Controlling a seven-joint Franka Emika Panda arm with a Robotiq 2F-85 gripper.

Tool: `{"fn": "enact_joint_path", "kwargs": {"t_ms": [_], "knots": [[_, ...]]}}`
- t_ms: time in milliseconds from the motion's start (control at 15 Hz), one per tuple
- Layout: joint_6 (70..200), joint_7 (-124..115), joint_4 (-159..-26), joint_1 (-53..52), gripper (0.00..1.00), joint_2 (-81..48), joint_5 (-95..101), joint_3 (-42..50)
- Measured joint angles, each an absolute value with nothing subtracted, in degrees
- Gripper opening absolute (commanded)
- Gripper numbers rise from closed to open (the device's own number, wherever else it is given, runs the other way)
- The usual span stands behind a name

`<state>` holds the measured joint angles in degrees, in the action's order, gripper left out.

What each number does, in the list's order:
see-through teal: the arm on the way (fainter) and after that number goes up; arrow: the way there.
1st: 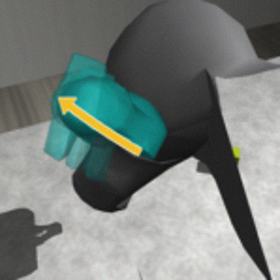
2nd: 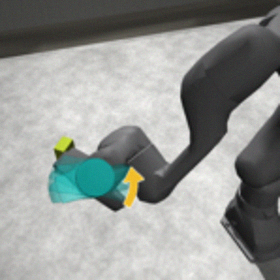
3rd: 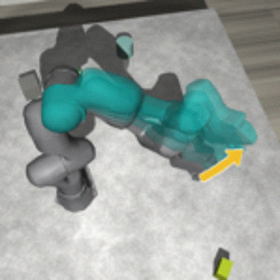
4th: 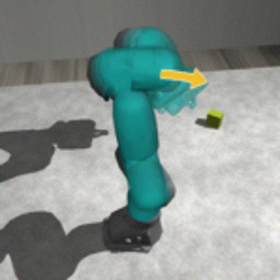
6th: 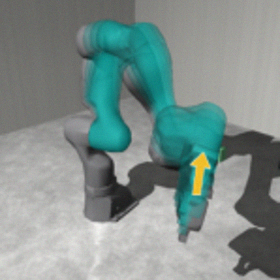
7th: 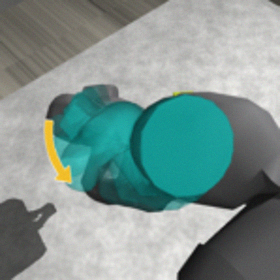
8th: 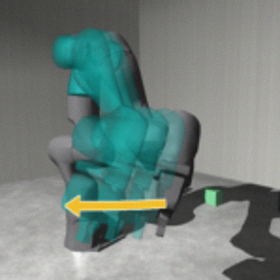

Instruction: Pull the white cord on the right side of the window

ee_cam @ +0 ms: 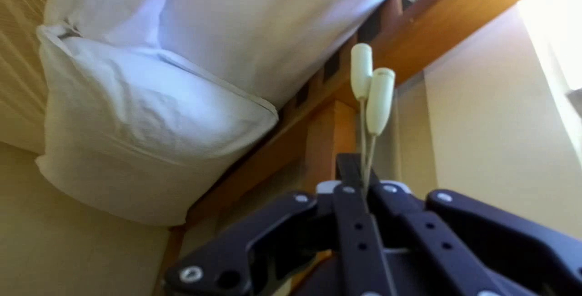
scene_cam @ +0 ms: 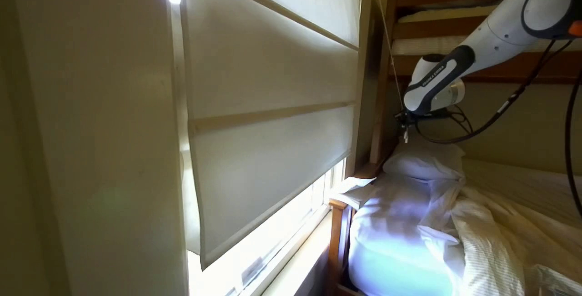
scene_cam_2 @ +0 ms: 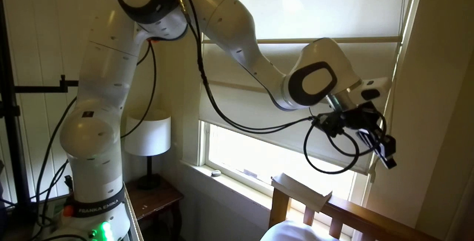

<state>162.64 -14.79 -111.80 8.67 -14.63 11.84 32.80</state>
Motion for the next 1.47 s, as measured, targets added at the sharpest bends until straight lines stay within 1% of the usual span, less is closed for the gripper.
{"fn": "enact_joint_path", "kwargs": {"t_ms": [267, 867, 933, 1200, 1333, 1467], "knots": [[164.2, -16.1, -111.2, 9.1, 0.01, -21.0, 12.7, 36.5], [163.4, -15.9, -110.5, 9.2, 0.00, -20.8, 12.6, 36.0], [161.6, -14.9, -109.9, 10.1, 0.00, -21.1, 11.9, 34.5], [155.2, -8.5, -103.4, 16.9, 0.00, -26.1, 6.6, 24.2], [152.9, -7.0, -100.5, 19.0, 0.00, -29.6, 6.2, 21.7], [151.0, -6.6, -98.4, 19.8, 0.00, -32.8, 6.4, 21.5]]}}
